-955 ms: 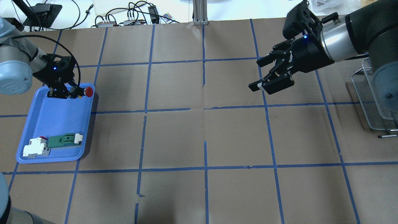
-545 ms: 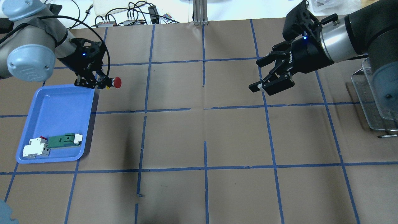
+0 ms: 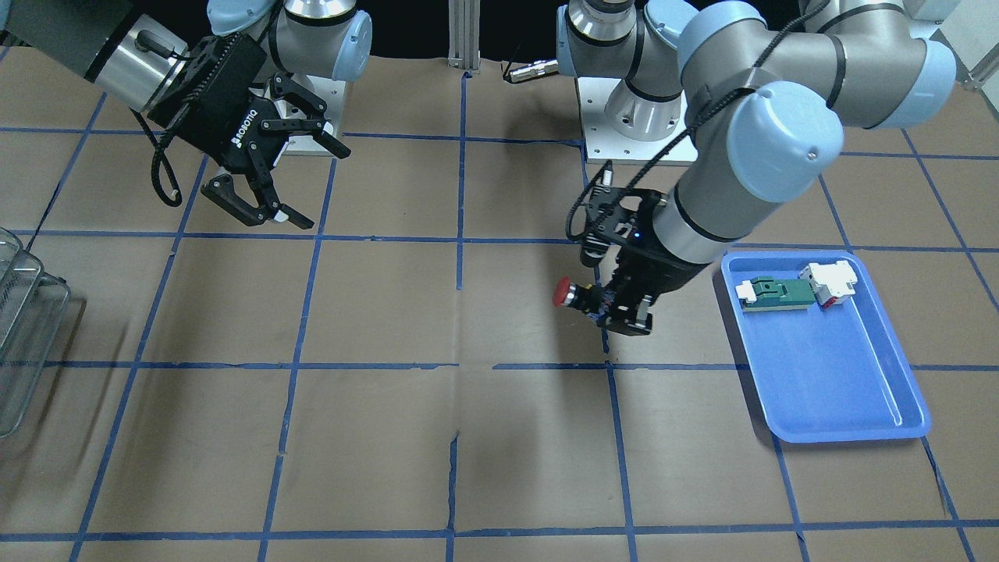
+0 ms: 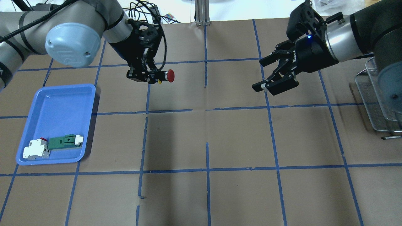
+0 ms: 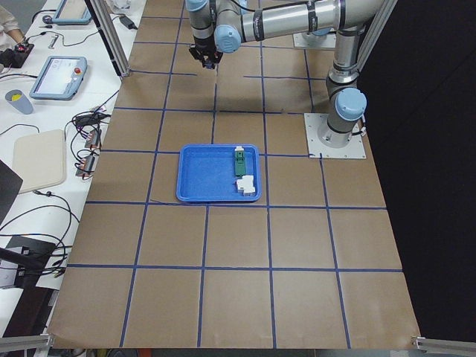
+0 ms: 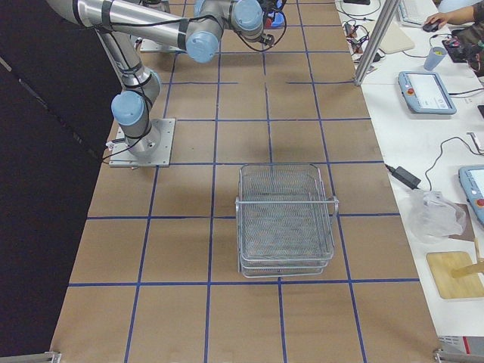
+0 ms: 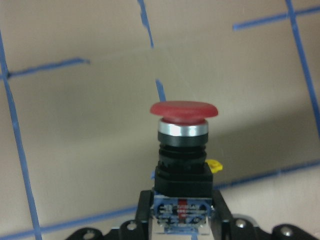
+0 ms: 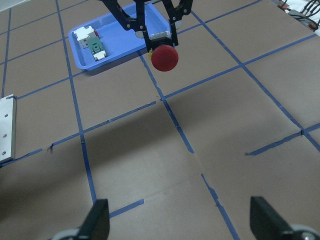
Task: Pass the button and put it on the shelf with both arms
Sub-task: 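Lift the red button and carry it toward the right gripper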
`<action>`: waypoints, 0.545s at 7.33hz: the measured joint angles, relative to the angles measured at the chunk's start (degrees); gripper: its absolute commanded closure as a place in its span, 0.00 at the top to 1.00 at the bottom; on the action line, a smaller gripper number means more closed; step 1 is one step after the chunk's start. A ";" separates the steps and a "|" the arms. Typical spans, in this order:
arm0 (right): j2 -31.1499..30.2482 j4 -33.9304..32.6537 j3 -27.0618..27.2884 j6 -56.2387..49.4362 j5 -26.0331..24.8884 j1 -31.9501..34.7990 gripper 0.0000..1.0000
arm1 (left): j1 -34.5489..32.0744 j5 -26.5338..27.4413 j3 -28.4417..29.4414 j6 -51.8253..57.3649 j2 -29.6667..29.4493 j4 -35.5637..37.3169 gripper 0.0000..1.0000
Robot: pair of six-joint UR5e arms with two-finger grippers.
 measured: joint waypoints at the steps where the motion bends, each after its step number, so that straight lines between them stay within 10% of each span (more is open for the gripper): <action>1: 0.10 -0.25 -0.11 -3.05 -0.01 0.00 1.00 | -3.26 -2.20 1.33 -5.11 0.60 -0.53 0.00; 4: 0.58 -0.23 -3.49 -5.10 0.65 -0.17 1.00 | -11.16 -4.86 2.55 -19.84 2.36 -0.28 0.00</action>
